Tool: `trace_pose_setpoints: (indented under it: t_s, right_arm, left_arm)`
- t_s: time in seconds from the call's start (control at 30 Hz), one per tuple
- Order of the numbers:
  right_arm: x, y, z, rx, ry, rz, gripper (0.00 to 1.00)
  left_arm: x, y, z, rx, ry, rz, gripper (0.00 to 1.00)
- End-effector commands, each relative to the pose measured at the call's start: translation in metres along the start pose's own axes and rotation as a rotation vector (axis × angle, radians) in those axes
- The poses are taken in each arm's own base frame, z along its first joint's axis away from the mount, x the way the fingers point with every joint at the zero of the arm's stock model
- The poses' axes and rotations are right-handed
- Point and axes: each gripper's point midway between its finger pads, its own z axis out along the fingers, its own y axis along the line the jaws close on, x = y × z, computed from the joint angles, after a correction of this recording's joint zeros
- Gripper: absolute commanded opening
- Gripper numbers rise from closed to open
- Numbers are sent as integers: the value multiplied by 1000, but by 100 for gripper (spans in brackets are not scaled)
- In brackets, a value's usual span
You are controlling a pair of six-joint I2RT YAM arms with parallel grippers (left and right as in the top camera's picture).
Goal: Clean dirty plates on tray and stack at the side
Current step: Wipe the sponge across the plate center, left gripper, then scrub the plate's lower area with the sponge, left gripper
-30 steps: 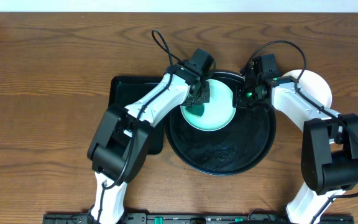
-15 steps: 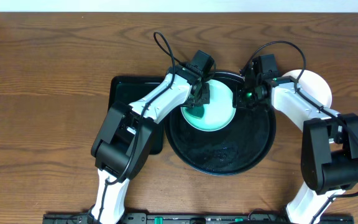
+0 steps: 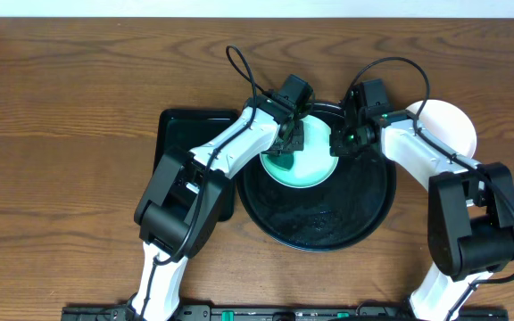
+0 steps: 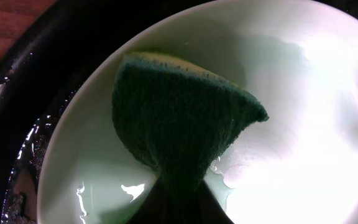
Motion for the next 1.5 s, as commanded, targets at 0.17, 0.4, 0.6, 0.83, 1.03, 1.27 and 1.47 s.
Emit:
trace_pose_setpoints:
  t_s: [0.17,0.4,0.6,0.83,1.03,1.27,1.47]
  right_arm:
    - [9,26,6,-60,21,-44,1]
    - [9,26,6,-60,21,-45,1]
    - [9,26,6,-60,21,-45,1]
    - [9,26,6,-60,21,-45,1]
    - [9,26,6,-60,20,-45,1]
    - [9,26,6,-60,20,-45,1]
    - [8,26,6,-60,20,-45,1]
  left_arm:
    - [48,-20,30,123,210,-1,8]
    - [54,-47,21,275,266,-4,8]
    - [48,-53,9,306,247,3,8]
    - [33,-61,-15,341,188,14,8]
    - [13,-55,-38,350,112,14,8]
    - [-9,-28,-42,245,18,-12,8]
    - [-20,1,-37,87,-49,-28,8]
